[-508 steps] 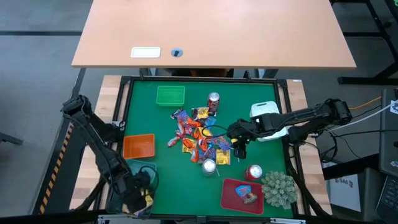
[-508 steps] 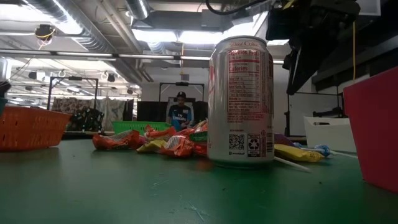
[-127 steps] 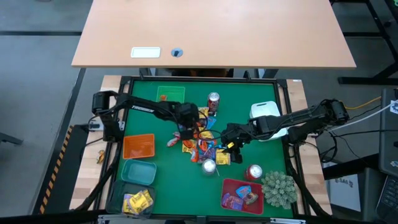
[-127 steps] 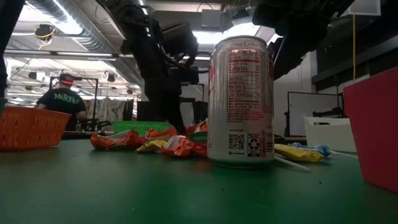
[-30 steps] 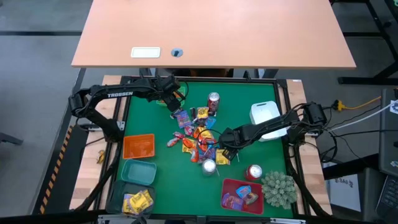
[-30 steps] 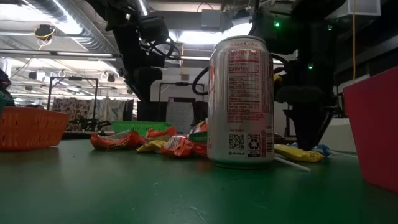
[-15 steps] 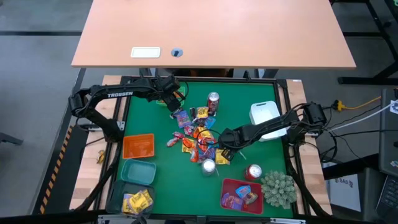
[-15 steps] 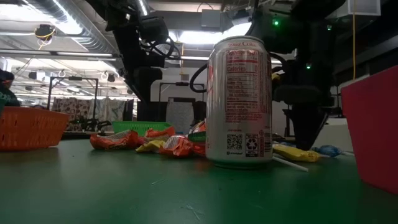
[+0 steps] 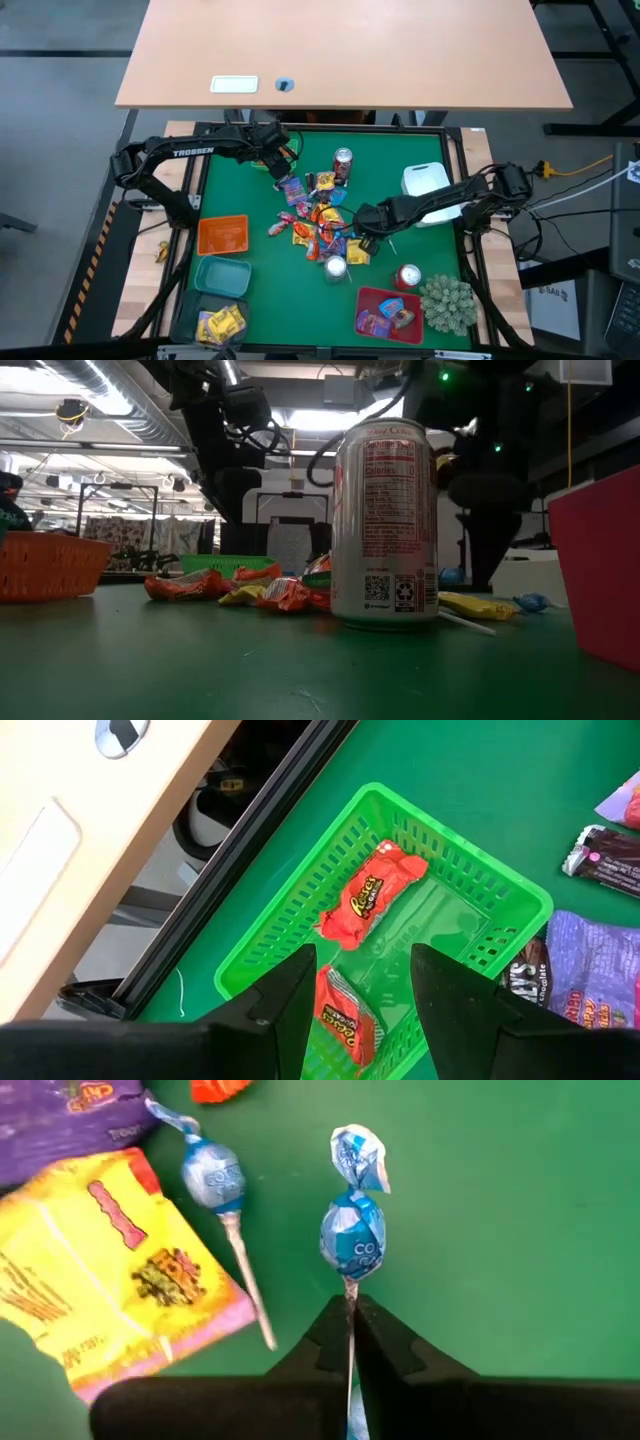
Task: Sort candy
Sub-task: Put the blue lollipop candy into the white bin
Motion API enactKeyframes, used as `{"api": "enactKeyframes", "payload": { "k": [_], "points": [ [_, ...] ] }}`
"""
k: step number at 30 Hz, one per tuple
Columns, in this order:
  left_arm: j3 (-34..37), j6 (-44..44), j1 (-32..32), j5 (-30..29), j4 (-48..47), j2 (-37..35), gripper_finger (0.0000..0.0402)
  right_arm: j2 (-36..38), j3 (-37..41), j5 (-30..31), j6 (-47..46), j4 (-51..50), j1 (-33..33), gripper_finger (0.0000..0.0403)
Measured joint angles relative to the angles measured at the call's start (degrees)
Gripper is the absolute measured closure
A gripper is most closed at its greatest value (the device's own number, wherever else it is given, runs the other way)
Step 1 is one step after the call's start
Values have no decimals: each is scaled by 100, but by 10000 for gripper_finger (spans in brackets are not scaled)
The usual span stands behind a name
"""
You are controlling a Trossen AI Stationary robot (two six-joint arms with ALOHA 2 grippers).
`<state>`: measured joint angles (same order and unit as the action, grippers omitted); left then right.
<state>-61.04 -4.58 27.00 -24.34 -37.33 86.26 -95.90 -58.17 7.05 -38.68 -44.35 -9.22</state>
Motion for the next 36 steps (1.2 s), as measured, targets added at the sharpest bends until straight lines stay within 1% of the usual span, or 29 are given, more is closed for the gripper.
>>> {"api": "enactKeyframes", "payload": {
  "k": [2, 10, 15, 19, 25, 30, 36],
  "points": [
    [0, -20, -2, -2, 7, 0, 248, 206, 0, 28, 11, -248, 28, 400],
    [0, -151, -2, 0, 53, 0, 248, 1055, -2, 572, -34, -1533, 236, 400],
    [0, -149, -7, 11, 58, 0, 248, 1437, 0, 949, -41, -2194, 452, 399],
    [0, -140, -23, 144, 77, 0, 248, 1595, 0, 1058, -47, -2705, 654, 399],
    [0, -131, -173, 153, 129, 0, 248, 1605, 9, 1103, -43, -3433, 949, 398],
    [0, -3, -434, 153, 175, 0, 248, 1603, 131, 1161, -28, -3436, 1054, 398],
    [-1, 14, -930, 231, 184, 0, 248, 1603, 208, 1180, 38, -3402, 1039, 397]
  ]
}}
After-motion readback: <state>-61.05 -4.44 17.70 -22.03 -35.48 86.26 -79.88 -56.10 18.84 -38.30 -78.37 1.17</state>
